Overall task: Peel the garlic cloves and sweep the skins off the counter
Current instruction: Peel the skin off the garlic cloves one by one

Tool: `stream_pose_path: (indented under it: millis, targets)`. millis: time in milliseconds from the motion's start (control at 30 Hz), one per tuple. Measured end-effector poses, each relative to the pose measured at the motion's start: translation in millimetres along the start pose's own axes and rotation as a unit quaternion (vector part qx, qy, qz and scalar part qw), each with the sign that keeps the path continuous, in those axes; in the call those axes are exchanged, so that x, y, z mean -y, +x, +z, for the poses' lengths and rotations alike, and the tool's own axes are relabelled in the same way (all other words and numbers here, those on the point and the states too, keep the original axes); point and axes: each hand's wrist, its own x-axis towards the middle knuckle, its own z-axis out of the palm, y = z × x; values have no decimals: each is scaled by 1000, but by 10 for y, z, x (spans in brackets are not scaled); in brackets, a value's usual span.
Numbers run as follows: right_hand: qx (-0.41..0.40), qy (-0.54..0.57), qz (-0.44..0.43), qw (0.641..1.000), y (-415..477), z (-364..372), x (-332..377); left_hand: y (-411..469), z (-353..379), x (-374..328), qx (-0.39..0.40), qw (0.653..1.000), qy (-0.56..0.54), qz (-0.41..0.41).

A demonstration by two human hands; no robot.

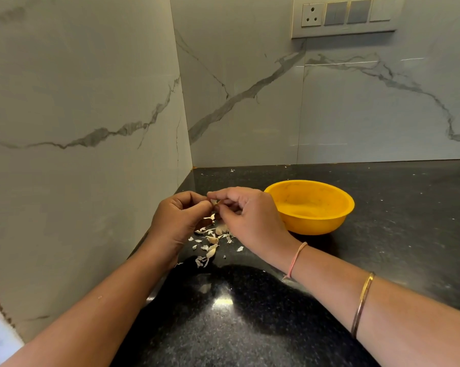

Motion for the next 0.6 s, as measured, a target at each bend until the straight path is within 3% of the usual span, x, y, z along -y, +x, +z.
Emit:
stream_pose_path:
  millis: [200,400,600]
  targets:
    - [11,85,63,994,15,13,1,7,-1,10,-21,999,23,22]
    - [33,236,138,961,26,-54,73,45,-39,22,-48,998,34,35]
    - [19,268,163,949,33,-81,92,44,-30,32,-21,999,3,25]
